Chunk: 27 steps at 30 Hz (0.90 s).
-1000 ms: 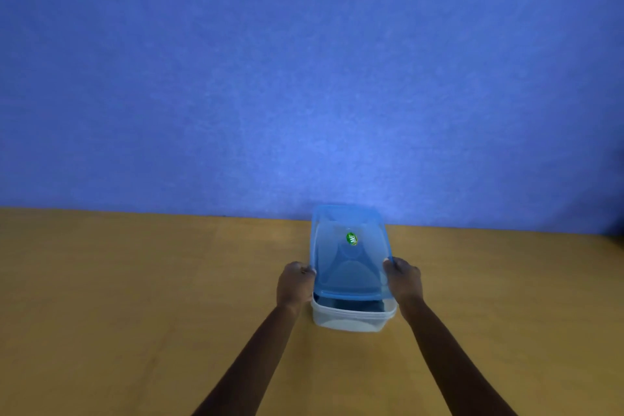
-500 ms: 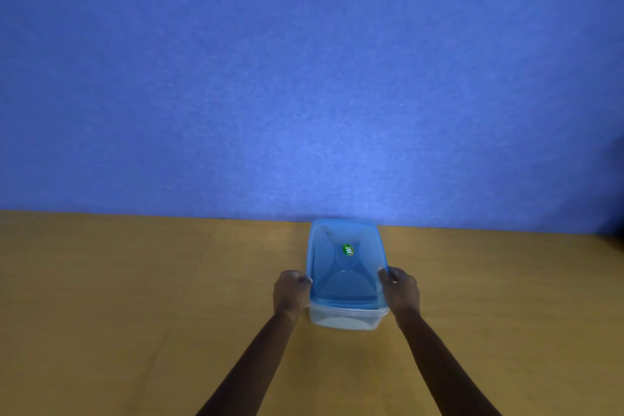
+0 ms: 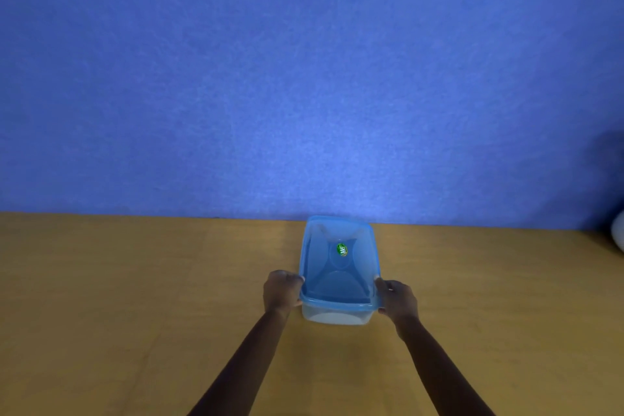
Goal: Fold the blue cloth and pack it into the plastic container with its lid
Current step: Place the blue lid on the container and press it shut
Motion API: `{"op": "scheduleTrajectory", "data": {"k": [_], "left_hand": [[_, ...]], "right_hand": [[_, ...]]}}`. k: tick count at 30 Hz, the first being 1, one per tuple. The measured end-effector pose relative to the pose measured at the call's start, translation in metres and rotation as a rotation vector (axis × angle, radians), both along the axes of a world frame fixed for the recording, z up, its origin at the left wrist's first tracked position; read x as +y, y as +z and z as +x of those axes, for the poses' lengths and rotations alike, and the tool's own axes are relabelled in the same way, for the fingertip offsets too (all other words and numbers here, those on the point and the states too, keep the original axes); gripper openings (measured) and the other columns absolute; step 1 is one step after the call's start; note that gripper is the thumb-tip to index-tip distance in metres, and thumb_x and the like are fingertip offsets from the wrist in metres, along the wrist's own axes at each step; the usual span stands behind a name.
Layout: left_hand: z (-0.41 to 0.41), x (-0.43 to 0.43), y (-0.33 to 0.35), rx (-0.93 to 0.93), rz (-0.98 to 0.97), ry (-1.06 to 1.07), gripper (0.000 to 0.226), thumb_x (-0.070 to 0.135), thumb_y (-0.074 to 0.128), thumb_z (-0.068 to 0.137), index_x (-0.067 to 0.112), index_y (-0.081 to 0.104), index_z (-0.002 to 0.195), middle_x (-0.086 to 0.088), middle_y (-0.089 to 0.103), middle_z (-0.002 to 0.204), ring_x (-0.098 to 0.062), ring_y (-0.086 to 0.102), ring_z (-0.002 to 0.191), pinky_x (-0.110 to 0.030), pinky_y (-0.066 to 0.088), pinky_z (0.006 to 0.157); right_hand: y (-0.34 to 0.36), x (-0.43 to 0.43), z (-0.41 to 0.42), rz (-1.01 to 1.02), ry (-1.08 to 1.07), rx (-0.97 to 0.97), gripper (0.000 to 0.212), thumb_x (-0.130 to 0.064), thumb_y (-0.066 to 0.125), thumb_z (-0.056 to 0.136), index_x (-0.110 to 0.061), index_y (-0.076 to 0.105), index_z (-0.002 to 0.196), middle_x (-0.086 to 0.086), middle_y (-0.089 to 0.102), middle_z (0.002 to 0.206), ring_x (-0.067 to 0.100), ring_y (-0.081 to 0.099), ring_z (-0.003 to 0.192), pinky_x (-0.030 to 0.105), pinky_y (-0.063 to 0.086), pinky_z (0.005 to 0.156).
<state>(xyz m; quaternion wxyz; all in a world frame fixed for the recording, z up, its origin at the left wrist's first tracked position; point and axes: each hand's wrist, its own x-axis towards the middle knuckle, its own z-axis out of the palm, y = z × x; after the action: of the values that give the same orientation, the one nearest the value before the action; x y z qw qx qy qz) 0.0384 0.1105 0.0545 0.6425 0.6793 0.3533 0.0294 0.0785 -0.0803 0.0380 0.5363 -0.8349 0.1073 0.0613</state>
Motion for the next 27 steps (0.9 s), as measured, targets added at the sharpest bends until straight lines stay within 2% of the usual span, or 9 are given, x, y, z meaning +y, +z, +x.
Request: {"op": "scheduleTrajectory", "data": {"k": [2, 5, 7, 10, 13, 17, 22, 24, 27], "left_hand": [[0.001, 0.001, 0.000, 0.018, -0.008, -0.011, 0.018, -0.001, 0.056, 0.080, -0.012, 0.065, 0.092, -0.018, 0.061, 0.084, -0.030, 0.060, 0.078, -0.033, 0.056, 0.059], [0.003, 0.002, 0.000, 0.031, -0.013, -0.015, 0.019, 0.000, 0.056, 0.081, -0.012, 0.063, 0.094, -0.019, 0.060, 0.086, -0.029, 0.060, 0.080, -0.031, 0.055, 0.056], [0.003, 0.001, -0.001, 0.032, -0.003, -0.019, 0.019, 0.002, 0.056, 0.081, -0.011, 0.064, 0.093, -0.018, 0.060, 0.085, -0.029, 0.059, 0.079, -0.029, 0.053, 0.053], [0.001, 0.001, -0.002, 0.034, 0.002, -0.022, 0.009, 0.005, 0.058, 0.081, -0.004, 0.061, 0.083, -0.019, 0.060, 0.086, -0.026, 0.057, 0.076, -0.027, 0.050, 0.051], [0.001, 0.001, -0.005, 0.039, -0.014, -0.029, 0.023, 0.006, 0.058, 0.083, -0.009, 0.062, 0.100, -0.029, 0.066, 0.105, -0.029, 0.061, 0.082, -0.029, 0.053, 0.055], [0.004, 0.003, -0.004, 0.050, -0.026, -0.033, 0.028, 0.004, 0.057, 0.084, -0.012, 0.060, 0.106, -0.031, 0.064, 0.115, -0.037, 0.065, 0.096, -0.039, 0.056, 0.073], [0.004, 0.002, -0.004, 0.045, -0.010, -0.043, 0.026, 0.003, 0.053, 0.085, -0.012, 0.059, 0.105, -0.029, 0.064, 0.113, -0.037, 0.065, 0.096, -0.040, 0.056, 0.070], [0.005, 0.001, -0.003, 0.046, -0.018, -0.043, 0.019, 0.001, 0.052, 0.087, -0.009, 0.059, 0.101, -0.026, 0.064, 0.110, -0.039, 0.064, 0.100, -0.042, 0.055, 0.076], [0.007, 0.001, -0.001, 0.048, -0.079, -0.062, 0.017, -0.004, 0.049, 0.088, -0.012, 0.061, 0.097, -0.022, 0.060, 0.099, -0.031, 0.060, 0.091, -0.041, 0.053, 0.072]], "right_hand": [[0.003, 0.000, 0.000, -0.009, 0.005, 0.000, 0.030, -0.026, 0.055, 0.091, -0.008, 0.063, 0.069, 0.013, 0.062, 0.080, 0.030, 0.061, 0.079, 0.054, 0.053, 0.086], [0.006, 0.001, 0.002, -0.005, -0.009, 0.023, 0.034, -0.030, 0.057, 0.090, 0.002, 0.068, 0.085, 0.014, 0.063, 0.082, 0.035, 0.065, 0.085, 0.053, 0.053, 0.087], [0.007, 0.002, 0.002, -0.020, -0.002, 0.034, 0.038, -0.033, 0.055, 0.091, 0.002, 0.067, 0.081, 0.015, 0.064, 0.079, 0.035, 0.066, 0.080, 0.049, 0.055, 0.085], [0.004, 0.002, 0.004, -0.058, 0.015, 0.052, 0.048, -0.034, 0.049, 0.093, -0.010, 0.054, 0.052, 0.010, 0.058, 0.056, 0.025, 0.057, 0.055, 0.037, 0.050, 0.069], [0.002, 0.001, 0.006, -0.071, 0.024, 0.083, 0.051, -0.035, 0.047, 0.094, -0.013, 0.050, 0.049, 0.004, 0.051, 0.048, 0.017, 0.050, 0.046, 0.029, 0.042, 0.057], [-0.001, 0.000, 0.004, 0.012, 0.018, 0.124, 0.045, -0.034, 0.048, 0.095, -0.012, 0.051, 0.056, 0.002, 0.054, 0.056, 0.013, 0.052, 0.050, 0.020, 0.042, 0.040], [0.000, -0.001, 0.006, 0.087, 0.031, 0.181, 0.039, -0.035, 0.048, 0.094, -0.007, 0.054, 0.067, 0.005, 0.054, 0.066, 0.016, 0.053, 0.059, 0.026, 0.044, 0.046], [0.000, -0.002, 0.008, 0.057, 0.054, 0.192, 0.041, -0.036, 0.047, 0.094, -0.007, 0.053, 0.066, 0.005, 0.052, 0.064, 0.016, 0.051, 0.057, 0.027, 0.045, 0.047], [0.000, -0.006, 0.011, 0.037, 0.085, 0.228, 0.044, -0.038, 0.048, 0.094, -0.009, 0.051, 0.061, 0.005, 0.048, 0.058, 0.016, 0.045, 0.050, 0.027, 0.045, 0.051]]}}
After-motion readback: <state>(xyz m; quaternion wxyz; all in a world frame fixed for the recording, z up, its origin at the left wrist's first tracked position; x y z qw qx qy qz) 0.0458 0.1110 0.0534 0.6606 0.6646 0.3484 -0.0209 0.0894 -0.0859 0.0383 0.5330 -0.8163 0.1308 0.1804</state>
